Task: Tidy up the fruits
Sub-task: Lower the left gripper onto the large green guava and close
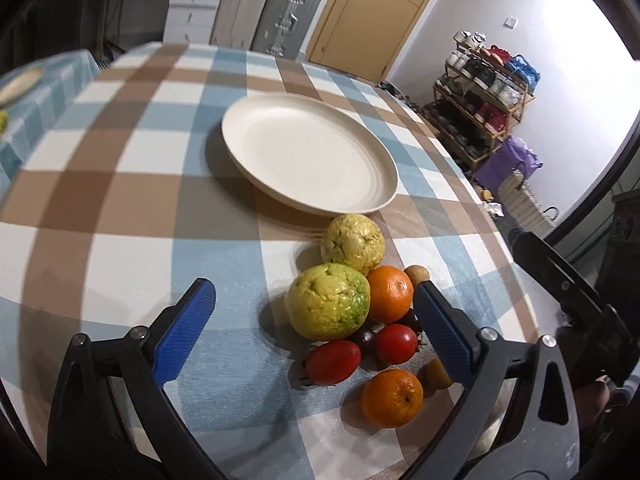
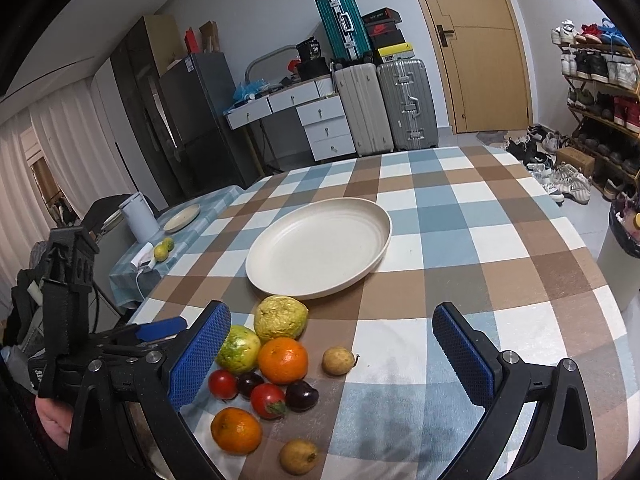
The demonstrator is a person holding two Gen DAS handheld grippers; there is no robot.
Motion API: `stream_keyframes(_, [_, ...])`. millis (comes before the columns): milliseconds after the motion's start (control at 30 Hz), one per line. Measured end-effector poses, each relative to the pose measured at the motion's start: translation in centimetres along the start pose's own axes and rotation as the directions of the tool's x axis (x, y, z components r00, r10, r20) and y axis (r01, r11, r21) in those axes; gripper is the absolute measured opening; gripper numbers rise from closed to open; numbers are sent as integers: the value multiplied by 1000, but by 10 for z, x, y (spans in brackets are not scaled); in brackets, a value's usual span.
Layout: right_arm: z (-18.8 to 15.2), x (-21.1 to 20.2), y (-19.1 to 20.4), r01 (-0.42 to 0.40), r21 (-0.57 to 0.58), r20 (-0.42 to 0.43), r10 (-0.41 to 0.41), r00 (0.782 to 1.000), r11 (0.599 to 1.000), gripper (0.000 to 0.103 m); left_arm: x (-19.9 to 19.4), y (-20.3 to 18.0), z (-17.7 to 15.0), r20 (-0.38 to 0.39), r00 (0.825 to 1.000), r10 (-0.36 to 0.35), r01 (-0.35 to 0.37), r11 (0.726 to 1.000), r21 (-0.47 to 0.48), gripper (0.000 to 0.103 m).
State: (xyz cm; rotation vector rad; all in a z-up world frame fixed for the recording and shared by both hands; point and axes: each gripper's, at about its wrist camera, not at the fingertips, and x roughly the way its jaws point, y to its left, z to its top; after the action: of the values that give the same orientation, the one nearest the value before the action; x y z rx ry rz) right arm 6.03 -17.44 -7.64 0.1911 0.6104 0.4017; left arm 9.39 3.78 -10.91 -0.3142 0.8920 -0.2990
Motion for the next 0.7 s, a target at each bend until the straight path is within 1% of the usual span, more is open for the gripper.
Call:
stream_keyframes(100, [1, 7, -2, 2, 8, -13, -1, 1000, 1000, 103, 7, 7, 0, -23, 998, -52, 51, 998, -29, 94])
stream_keyframes(133, [1, 9, -4, 2, 12, -15, -1, 1000, 1000, 103, 10, 11, 0, -43, 995, -94, 92, 995, -50, 88])
stream_keyframes(167, [2, 11, -5, 0, 16, -19, 1, 1000, 1000, 103, 13, 15, 0, -57, 991, -123, 119, 990, -69, 84])
stream_keyframes(233, [3, 15, -6, -2, 21, -27, 3, 1000, 1000, 103, 20, 21, 0, -76, 985, -155, 148, 985, -91, 78])
stream_keyframes(267, [3, 17, -6, -2, 20, -30, 3, 1000, 1000, 103, 22, 24, 0, -80, 984, -160, 152, 984, -94, 70])
stream_keyframes(300, [4, 19, -6, -2, 19, -31, 2, 1000, 1000, 103, 25, 26, 0, -87, 981, -171, 162, 982, -99, 65])
stream_keyframes(333, [4, 21, -6, -1, 19, -33, 2, 999, 1000, 103, 28, 28, 0, -97, 976, -194, 183, 977, -108, 53])
stream_keyframes(367, [5, 23, -6, -2, 19, -35, 2, 999, 1000, 103, 32, 30, 1, -105, 971, -213, 201, 973, -115, 47])
stream_keyframes(400, [5, 24, -6, -3, 20, -36, 3, 999, 1000, 103, 35, 32, 1, -111, 965, -237, 223, 967, -126, 47])
stream_keyframes(467, [5, 28, -7, -5, 25, -45, 6, 999, 1000, 103, 41, 36, 3, -108, 960, -259, 243, 959, -146, 47])
stream_keyframes(567, [5, 33, -7, -17, 39, -63, 20, 998, 999, 103, 47, 37, 5, -106, 957, -269, 254, 957, -143, 47])
stream_keyframes(700, [7, 43, -8, -66, 74, -99, 73, 992, 995, 103, 48, 36, 7, -103, 954, -283, 267, 952, -150, 47])
